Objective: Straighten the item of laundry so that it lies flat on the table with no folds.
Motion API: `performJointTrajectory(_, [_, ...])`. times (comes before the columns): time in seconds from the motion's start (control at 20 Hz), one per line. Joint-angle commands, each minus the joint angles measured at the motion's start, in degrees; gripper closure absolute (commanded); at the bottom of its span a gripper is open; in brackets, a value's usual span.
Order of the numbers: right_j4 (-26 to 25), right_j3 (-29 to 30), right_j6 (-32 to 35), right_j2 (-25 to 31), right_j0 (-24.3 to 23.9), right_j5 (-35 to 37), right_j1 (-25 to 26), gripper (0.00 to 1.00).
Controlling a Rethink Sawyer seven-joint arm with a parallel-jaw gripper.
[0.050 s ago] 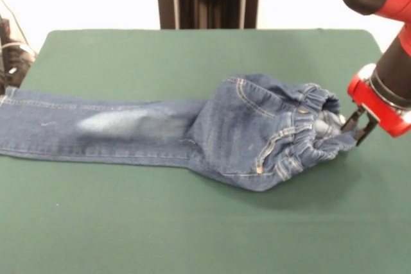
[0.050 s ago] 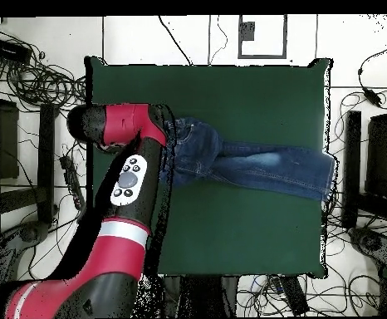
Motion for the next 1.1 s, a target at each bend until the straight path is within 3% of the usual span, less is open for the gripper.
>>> performJointTrajectory(0.05, [5.06, -1.61, 19.30, 3.90, 3.08, 0.01, -0.01, 1.00])
performJointTrajectory(0.75, [5.87, -6.48, 22.51, 2.92, 2.49, -3.96, 4.14, 1.00])
performJointTrajectory(1.1, [6.54, -12.75, 23.74, 0.58, 1.43, -0.92, 8.39, 1.00])
